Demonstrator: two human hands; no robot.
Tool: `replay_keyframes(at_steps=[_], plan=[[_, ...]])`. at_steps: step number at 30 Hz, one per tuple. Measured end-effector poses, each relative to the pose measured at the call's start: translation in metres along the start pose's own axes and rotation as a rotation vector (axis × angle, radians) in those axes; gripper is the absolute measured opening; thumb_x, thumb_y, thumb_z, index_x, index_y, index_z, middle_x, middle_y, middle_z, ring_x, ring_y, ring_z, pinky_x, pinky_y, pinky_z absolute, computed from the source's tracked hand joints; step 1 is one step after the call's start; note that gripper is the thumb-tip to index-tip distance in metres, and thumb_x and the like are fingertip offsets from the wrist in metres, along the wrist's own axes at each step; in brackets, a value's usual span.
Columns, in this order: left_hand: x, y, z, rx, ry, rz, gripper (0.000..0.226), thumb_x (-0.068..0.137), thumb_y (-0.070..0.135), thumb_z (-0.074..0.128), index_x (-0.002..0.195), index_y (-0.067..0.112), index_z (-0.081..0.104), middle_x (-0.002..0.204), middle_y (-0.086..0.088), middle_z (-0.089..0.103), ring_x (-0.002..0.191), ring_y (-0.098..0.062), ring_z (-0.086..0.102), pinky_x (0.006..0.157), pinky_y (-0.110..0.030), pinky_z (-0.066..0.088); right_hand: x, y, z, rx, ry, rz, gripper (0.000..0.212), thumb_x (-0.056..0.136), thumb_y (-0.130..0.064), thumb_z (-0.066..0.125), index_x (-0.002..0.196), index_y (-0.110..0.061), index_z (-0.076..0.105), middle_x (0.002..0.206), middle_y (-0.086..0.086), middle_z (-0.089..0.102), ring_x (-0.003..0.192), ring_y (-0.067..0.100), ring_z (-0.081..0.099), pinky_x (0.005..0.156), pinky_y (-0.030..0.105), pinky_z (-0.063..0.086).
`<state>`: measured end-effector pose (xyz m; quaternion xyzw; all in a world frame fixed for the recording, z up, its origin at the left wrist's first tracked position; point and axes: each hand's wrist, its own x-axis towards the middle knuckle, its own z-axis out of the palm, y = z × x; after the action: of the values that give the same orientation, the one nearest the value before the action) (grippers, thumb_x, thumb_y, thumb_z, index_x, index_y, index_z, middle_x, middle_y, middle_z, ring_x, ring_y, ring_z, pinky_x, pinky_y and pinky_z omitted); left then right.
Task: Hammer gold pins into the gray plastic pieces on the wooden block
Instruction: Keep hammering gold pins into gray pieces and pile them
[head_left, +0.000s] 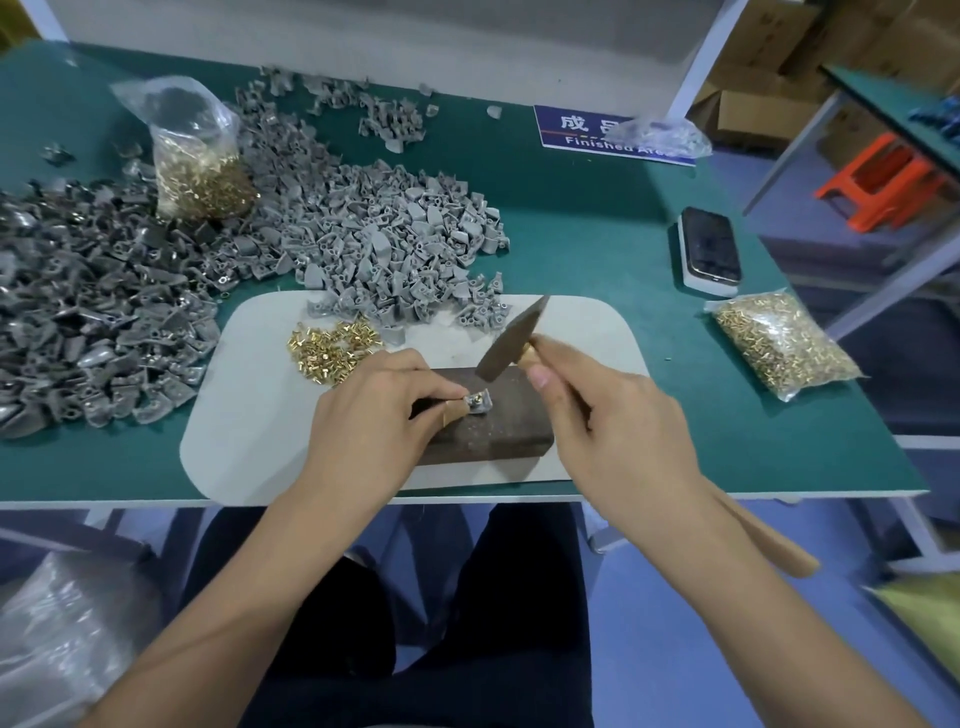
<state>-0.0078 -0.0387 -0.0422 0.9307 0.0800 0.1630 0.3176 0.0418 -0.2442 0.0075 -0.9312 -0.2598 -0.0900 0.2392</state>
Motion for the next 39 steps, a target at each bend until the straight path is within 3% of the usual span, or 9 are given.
replay_keyframes(at_steps=[3, 8, 12, 17, 21, 25, 28, 33, 39], plan=[[-0.002, -0.001, 0.001, -0.009, 0.011, 0.01, 0.008, 0.084, 0.046, 0.077, 0.091, 0.044, 0.077, 0.081, 0.023, 0.059, 0.081, 0.0, 0.046, 0.058, -0.024, 0.036, -0.002, 0.0, 0.003, -0.071, -0.105, -0.011, 0.035, 0.103, -0.055, 0.029, 0.128, -0.045, 0.052, 0.083, -0.004, 0.073, 0.082, 0.033, 0.065, 0.062, 0.037, 0.049], [0.0, -0.001, 0.001, -0.007, 0.014, 0.01, 0.007, 0.084, 0.048, 0.076, 0.09, 0.044, 0.077, 0.082, 0.023, 0.06, 0.081, 0.0, 0.047, 0.058, -0.023, 0.038, 0.002, 0.0, -0.002, -0.022, 0.106, 0.008, 0.034, 0.104, -0.056, 0.033, 0.129, -0.045, 0.053, 0.074, -0.008, 0.069, 0.082, 0.021, 0.053, 0.056, 0.031, 0.036], [-0.001, 0.0, 0.0, 0.028, 0.014, 0.01, 0.009, 0.082, 0.045, 0.079, 0.091, 0.044, 0.077, 0.08, 0.022, 0.059, 0.084, -0.003, 0.05, 0.061, -0.029, 0.042, -0.008, -0.007, 0.007, -0.094, -0.076, -0.009, 0.031, 0.105, -0.05, 0.038, 0.13, -0.043, 0.056, 0.084, -0.003, 0.073, 0.081, 0.032, 0.066, 0.061, 0.037, 0.049], [0.0, 0.0, 0.0, 0.011, 0.012, 0.007, 0.008, 0.083, 0.048, 0.076, 0.091, 0.045, 0.077, 0.083, 0.021, 0.062, 0.088, -0.005, 0.053, 0.062, -0.029, 0.044, -0.003, -0.002, -0.002, -0.038, 0.171, 0.053, 0.037, 0.104, -0.058, 0.03, 0.13, -0.046, 0.053, 0.075, -0.009, 0.07, 0.068, 0.024, 0.057, 0.055, 0.031, 0.038], [0.0, 0.001, -0.001, 0.012, 0.01, 0.001, 0.009, 0.082, 0.046, 0.078, 0.091, 0.045, 0.078, 0.082, 0.021, 0.062, 0.085, -0.004, 0.051, 0.061, -0.028, 0.04, -0.009, -0.004, 0.01, -0.024, -0.079, 0.074, 0.039, 0.102, -0.059, 0.03, 0.131, -0.049, 0.055, 0.094, -0.009, 0.075, 0.087, 0.025, 0.064, 0.065, 0.034, 0.044], [0.001, 0.0, -0.002, 0.005, -0.005, -0.003, 0.01, 0.082, 0.049, 0.077, 0.091, 0.044, 0.077, 0.084, 0.021, 0.062, 0.083, -0.002, 0.05, 0.06, -0.025, 0.037, -0.001, 0.012, -0.001, 0.005, 0.003, 0.178, 0.032, 0.099, -0.066, 0.029, 0.126, -0.061, 0.045, 0.09, -0.021, 0.07, 0.078, 0.014, 0.058, 0.066, 0.031, 0.045], [0.001, 0.0, -0.002, -0.006, -0.007, -0.01, 0.01, 0.083, 0.049, 0.076, 0.091, 0.044, 0.077, 0.085, 0.021, 0.063, 0.083, 0.0, 0.049, 0.059, -0.02, 0.033, 0.008, 0.033, 0.001, -0.129, 0.096, 0.261, 0.036, 0.104, -0.043, 0.034, 0.138, -0.048, 0.046, 0.09, -0.011, 0.062, 0.083, 0.026, 0.056, 0.064, 0.033, 0.037], [0.0, 0.0, -0.003, 0.007, -0.016, -0.009, 0.01, 0.083, 0.05, 0.076, 0.092, 0.045, 0.077, 0.085, 0.021, 0.062, 0.082, 0.0, 0.048, 0.058, -0.019, 0.033, 0.011, 0.06, 0.022, -0.245, -0.1, 0.403, 0.067, 0.089, 0.007, 0.041, 0.149, -0.022, 0.049, 0.105, 0.017, 0.055, 0.103, 0.036, 0.046, 0.079, 0.041, 0.037], [0.001, 0.004, -0.002, 0.001, -0.03, -0.034, 0.006, 0.085, 0.049, 0.075, 0.09, 0.045, 0.075, 0.084, 0.02, 0.06, 0.08, -0.002, 0.049, 0.057, -0.02, 0.032, 0.007, 0.037, 0.027, 0.106, 0.143, 0.11, 0.026, 0.098, -0.006, 0.058, 0.116, -0.015, 0.074, 0.114, 0.003, 0.067, 0.112, 0.027, 0.055, 0.1, 0.03, 0.041]])
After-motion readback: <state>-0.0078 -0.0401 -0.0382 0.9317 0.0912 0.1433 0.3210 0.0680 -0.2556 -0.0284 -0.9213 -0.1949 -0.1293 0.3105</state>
